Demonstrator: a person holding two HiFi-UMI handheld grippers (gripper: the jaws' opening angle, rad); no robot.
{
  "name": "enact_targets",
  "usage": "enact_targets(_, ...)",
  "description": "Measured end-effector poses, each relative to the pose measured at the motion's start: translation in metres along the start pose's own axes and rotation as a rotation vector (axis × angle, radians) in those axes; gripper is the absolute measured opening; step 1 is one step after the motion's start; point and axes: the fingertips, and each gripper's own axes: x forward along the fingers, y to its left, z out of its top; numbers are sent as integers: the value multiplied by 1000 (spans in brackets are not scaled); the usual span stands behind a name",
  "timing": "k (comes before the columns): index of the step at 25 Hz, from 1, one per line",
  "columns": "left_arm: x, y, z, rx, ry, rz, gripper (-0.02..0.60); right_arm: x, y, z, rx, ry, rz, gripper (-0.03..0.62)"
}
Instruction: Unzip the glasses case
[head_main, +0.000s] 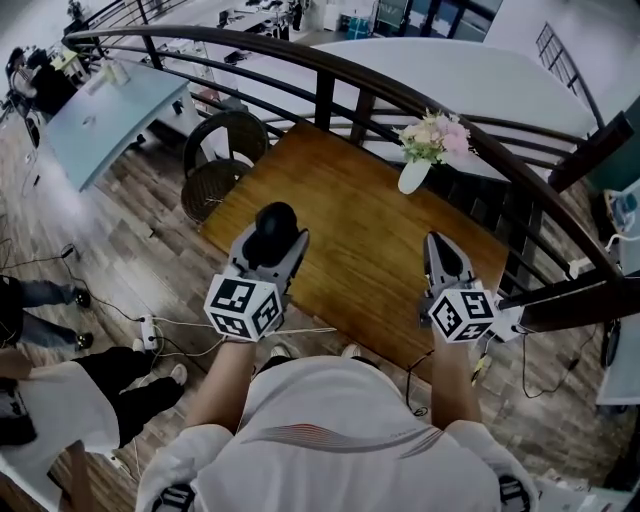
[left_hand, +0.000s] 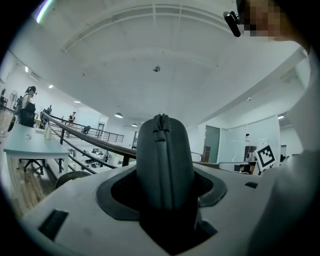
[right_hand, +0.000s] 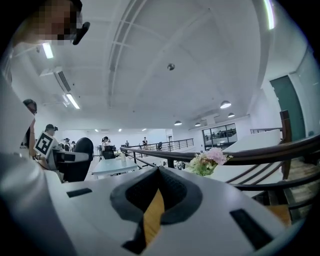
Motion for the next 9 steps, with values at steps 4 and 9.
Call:
enact_targets(4,-2,-3,2,-2,-3,-6,264,-1,2,-1,6,1,4,51)
enact_targets(9,-5,-2,0,-11,-1,-14,264,0,8,-5,9,6,11,51)
